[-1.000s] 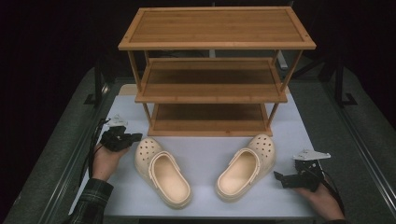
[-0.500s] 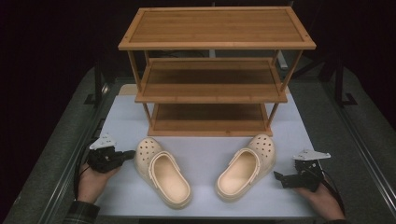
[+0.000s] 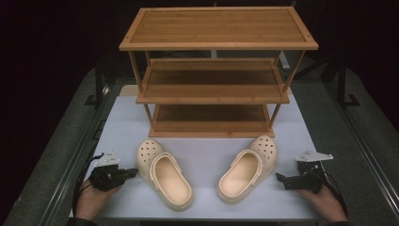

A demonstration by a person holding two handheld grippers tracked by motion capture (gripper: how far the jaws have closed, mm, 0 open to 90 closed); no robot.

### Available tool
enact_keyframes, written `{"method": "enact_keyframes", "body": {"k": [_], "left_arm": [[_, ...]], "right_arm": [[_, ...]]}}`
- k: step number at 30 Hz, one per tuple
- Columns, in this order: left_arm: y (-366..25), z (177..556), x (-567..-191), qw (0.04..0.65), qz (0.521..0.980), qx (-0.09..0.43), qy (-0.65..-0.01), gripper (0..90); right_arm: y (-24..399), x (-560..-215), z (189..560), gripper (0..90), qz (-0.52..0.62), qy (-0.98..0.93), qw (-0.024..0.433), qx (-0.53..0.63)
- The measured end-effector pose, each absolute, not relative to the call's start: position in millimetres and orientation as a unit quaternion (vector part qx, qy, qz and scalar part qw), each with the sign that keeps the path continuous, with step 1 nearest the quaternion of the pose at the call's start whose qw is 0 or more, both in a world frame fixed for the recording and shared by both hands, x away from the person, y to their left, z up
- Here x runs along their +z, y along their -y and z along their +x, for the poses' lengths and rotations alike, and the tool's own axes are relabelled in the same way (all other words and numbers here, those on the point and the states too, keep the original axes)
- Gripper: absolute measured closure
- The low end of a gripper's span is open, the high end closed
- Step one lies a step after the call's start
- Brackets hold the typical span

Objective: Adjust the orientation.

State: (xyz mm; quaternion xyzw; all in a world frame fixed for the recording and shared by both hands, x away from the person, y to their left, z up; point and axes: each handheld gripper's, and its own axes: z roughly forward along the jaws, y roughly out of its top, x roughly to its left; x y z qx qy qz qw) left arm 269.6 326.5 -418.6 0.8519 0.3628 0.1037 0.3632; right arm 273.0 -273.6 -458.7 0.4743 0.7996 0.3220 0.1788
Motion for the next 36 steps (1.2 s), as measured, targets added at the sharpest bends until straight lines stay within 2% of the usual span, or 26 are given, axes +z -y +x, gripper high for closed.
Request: {"method": "enact_keyframes", "body": {"k": [16,36], "left_arm": [[-312,287,-422,0.363,0.859,0.093,-0.348,90.0],[-265,319,-422,0.358,0.874,0.091,-0.317,90.0]], "right_arm": [[274,-459,273,0.7,0.474,-0.8,0.179,0.322],[274,-459,273,0.7,0.475,-0.799,0.179,0.322]]}}
